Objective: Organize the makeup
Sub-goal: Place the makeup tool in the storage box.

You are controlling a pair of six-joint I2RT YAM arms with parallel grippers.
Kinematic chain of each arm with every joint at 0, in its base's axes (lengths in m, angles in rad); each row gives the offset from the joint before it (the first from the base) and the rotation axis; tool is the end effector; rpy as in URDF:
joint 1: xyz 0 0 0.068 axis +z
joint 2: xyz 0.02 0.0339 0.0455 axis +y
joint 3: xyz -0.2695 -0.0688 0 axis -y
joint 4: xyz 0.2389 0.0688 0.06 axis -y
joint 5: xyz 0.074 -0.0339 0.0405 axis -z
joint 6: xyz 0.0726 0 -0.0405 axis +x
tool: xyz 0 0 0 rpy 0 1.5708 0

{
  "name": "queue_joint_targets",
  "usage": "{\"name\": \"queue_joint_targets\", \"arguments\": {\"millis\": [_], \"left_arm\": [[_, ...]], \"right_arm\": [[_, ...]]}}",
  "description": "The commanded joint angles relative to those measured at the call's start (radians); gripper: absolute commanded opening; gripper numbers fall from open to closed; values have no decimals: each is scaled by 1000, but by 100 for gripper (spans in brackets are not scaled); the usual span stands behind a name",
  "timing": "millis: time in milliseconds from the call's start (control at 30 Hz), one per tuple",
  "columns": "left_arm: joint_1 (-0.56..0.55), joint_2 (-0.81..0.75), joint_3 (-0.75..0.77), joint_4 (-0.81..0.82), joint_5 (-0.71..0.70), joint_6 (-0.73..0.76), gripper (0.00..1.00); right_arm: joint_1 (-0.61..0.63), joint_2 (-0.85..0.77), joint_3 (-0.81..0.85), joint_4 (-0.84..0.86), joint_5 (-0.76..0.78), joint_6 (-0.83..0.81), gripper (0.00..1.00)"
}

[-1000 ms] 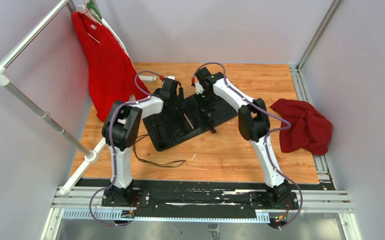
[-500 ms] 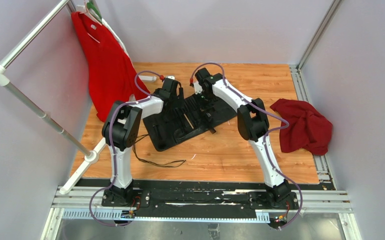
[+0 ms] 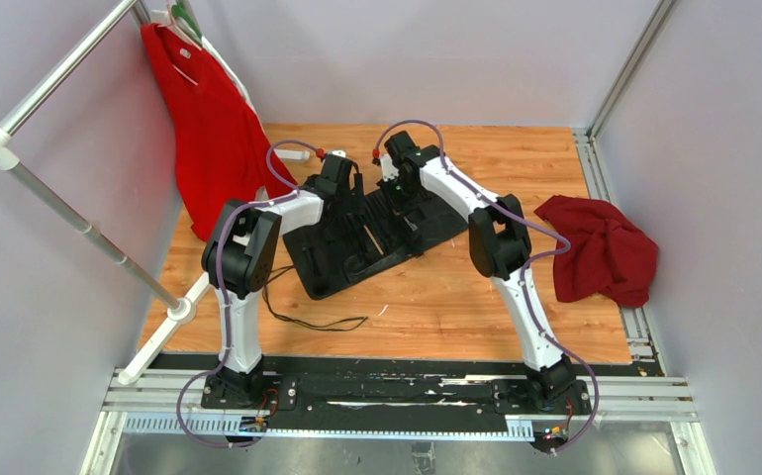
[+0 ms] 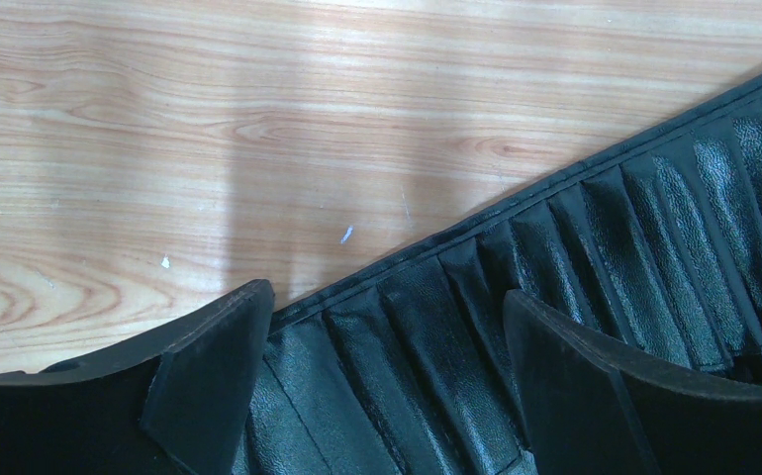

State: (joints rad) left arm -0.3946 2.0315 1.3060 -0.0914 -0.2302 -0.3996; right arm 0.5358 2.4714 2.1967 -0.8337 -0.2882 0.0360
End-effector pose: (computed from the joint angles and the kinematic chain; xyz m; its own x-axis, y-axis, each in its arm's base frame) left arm 0.4286 -0.1605 0.1358 -0.7095 -0.1149 -0.6953 -0.0498 0.9923 -0.1131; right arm 0.4551 0.2942 0.1453 -0.7906 -0.4293 -0.4366 -0.5704 0.7756 0.2703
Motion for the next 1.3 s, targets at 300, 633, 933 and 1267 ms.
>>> {"name": "queue_joint_targets", "arguments": {"millis": [300, 633, 933, 1267], "left_arm": [[4, 56, -46, -80, 79, -25, 90], [4, 56, -46, -79, 77, -25, 89], [4, 58, -44, -81, 77, -24, 89], [4, 58, -44, -80, 77, -25, 89]], "right_arm": [[-11, 45, 28, 113, -11, -12, 1], [-10, -3, -39, 158, 16, -12, 26], [-10, -96, -132, 175, 61, -19, 34], [-5, -247, -231, 176, 96, -31, 34]]}}
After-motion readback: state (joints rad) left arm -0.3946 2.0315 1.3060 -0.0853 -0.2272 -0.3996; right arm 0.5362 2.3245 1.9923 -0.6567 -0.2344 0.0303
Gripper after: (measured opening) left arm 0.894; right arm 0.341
